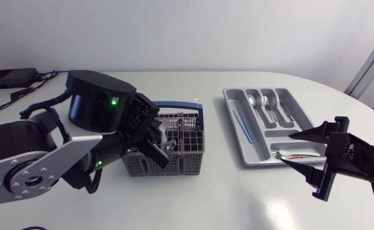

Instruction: Unload the cutlery basket into the drawer organizer.

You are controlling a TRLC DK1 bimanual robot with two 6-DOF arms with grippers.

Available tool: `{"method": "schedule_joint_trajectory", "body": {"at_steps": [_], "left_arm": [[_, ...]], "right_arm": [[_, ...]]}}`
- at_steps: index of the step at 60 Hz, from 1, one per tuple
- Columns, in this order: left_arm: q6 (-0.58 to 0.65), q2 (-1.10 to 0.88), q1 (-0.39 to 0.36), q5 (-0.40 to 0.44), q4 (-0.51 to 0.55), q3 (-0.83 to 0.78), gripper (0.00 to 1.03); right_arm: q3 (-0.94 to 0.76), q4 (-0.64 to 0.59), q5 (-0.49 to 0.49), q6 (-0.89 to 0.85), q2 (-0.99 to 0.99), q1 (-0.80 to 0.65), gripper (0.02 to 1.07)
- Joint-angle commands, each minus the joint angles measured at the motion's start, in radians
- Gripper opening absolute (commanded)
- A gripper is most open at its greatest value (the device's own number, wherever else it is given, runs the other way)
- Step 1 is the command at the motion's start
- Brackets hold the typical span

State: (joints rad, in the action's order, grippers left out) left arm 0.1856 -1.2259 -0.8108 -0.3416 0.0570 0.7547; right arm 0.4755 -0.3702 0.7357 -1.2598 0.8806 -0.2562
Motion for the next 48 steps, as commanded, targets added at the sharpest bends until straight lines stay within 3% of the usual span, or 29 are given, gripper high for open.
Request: {"method": "schedule_joint_trajectory", "body": {"at_steps": [1,34,48], "left_arm": [[-0.028,0.034,-0.013,-0.008,0.007,0.025,0.04],[-0.018,0.078,-0.001,-0.040,-0.062,-0.046,0.03],[0.003,0.029,-0.008,-0.043,-0.158,-0.112,0.03]], "right_arm": [[-0.032,-0.004,-0.002,0.011,0.000,0.003,0.81],[-0.032,-0.021,-0.009,0.023,-0.025,0.023,0.81],[-0.029,-0.044,-0.010,0.066,-0.052,0.078,0.81]]}}
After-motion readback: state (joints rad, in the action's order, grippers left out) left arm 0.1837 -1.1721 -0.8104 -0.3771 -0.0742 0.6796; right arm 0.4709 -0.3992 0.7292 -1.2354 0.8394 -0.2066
